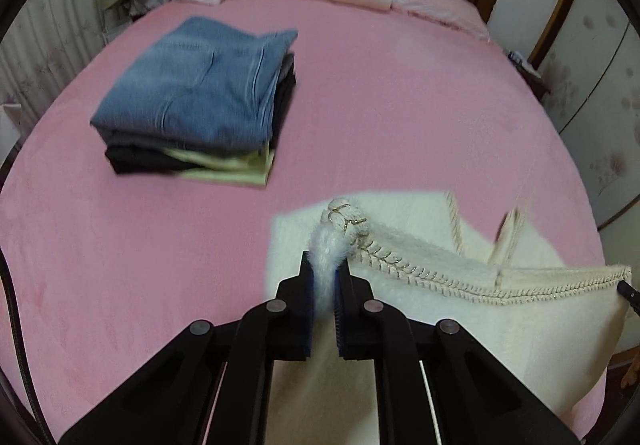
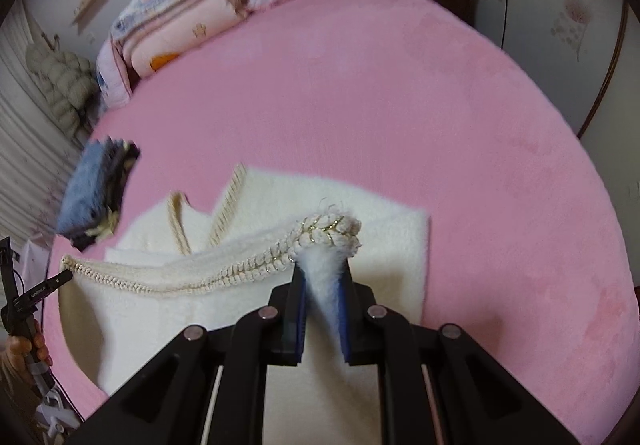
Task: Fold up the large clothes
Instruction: 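Carry the hem over toward the collar with both grippers and lay it down, then open both grippers and release the folded hem onto the cardigan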
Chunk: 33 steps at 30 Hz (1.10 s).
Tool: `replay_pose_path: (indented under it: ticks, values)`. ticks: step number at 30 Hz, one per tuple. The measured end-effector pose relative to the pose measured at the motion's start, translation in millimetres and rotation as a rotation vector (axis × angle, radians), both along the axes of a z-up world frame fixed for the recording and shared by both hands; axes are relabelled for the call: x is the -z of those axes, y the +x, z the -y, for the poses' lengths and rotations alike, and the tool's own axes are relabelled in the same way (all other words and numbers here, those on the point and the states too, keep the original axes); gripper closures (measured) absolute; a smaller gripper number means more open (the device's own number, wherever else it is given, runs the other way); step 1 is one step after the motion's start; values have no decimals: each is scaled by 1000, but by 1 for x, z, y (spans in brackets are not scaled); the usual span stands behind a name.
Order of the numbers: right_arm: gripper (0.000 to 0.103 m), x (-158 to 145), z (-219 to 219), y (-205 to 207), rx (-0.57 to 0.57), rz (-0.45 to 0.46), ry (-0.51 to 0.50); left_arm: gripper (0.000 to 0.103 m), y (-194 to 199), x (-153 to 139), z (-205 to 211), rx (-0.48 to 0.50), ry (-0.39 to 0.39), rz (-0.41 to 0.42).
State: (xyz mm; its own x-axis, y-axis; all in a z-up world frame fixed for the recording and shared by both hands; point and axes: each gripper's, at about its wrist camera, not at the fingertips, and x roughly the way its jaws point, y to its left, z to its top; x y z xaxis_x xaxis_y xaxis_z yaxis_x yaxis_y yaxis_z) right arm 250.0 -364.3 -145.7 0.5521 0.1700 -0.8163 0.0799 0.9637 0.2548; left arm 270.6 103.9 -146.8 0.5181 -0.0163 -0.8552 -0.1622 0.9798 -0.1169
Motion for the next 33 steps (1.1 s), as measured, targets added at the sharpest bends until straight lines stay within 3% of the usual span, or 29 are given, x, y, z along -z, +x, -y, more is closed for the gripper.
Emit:
replay_pose_path:
  ticks: [5,8,10,12,15,17,19,22,25,27,29,31,32,33]
  values:
    - [92,-1,12,35,52,52,-9,97,46,13,0,-44,31,41]
    - [92,41,16,72,74,-3,-80,97,83,57,1,-97,26,-17]
    - [92,88,17,95,84,-98,-132,96,105,100,10,-88,114,-107]
    - [88,125,20,108,106,-192,-149,90,114,137,14,-78,144,-206]
    - [85,116,31,104,209,-168,-60,75,111,131,14,-96,187,-178]
    - [83,91,29,89,267,-80,-107,69,103,114,18,-103,228,-159]
    - [80,60,12,68,286,34,-185,46,83,88,28,-120,281,-99]
    - [69,39,-38,46,155,89,-179,28,46,52,57,-81,204,18]
    - [69,48,-109,33,-57,47,-75,28,14,43,99,-20,107,78]
    - [69,64,-157,28,-199,29,-55,28,7,58,124,9,74,53]
    - [69,82,-189,27,-266,12,-83,28,6,80,139,8,110,1]
    - [70,103,-201,32,-287,-14,-121,27,12,105,139,-29,226,-51]
    - [77,110,-198,34,-279,-21,-154,22,15,118,131,-50,258,-76]
    - [78,114,-189,35,-276,-11,-167,13,17,124,116,-64,213,-66]
